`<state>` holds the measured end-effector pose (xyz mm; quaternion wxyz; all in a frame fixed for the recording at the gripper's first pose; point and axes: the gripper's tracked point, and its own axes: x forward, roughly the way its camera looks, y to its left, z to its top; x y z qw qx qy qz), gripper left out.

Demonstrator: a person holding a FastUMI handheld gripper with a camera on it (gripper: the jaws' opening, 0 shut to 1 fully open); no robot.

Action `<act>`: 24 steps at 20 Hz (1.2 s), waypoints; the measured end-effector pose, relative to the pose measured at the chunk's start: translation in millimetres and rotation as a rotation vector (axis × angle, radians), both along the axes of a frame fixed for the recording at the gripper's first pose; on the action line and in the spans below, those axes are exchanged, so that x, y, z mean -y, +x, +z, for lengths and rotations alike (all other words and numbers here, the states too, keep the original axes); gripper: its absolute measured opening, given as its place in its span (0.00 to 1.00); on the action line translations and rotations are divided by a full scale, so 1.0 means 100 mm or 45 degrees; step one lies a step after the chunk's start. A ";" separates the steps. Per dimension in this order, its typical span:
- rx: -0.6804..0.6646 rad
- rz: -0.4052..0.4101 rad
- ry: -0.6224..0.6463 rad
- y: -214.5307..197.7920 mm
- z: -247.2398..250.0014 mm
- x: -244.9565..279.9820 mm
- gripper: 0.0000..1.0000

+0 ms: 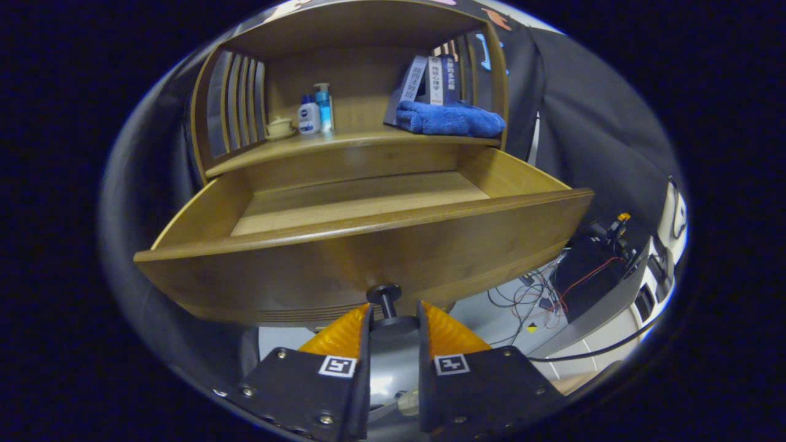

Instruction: Pull open the drawer, take out the items inside it, and place them on the countertop above the cabinet.

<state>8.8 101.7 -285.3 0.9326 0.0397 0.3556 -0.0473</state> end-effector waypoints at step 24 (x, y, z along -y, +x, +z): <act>0.150 0.010 -0.056 -0.22 0.80 -0.06 0.47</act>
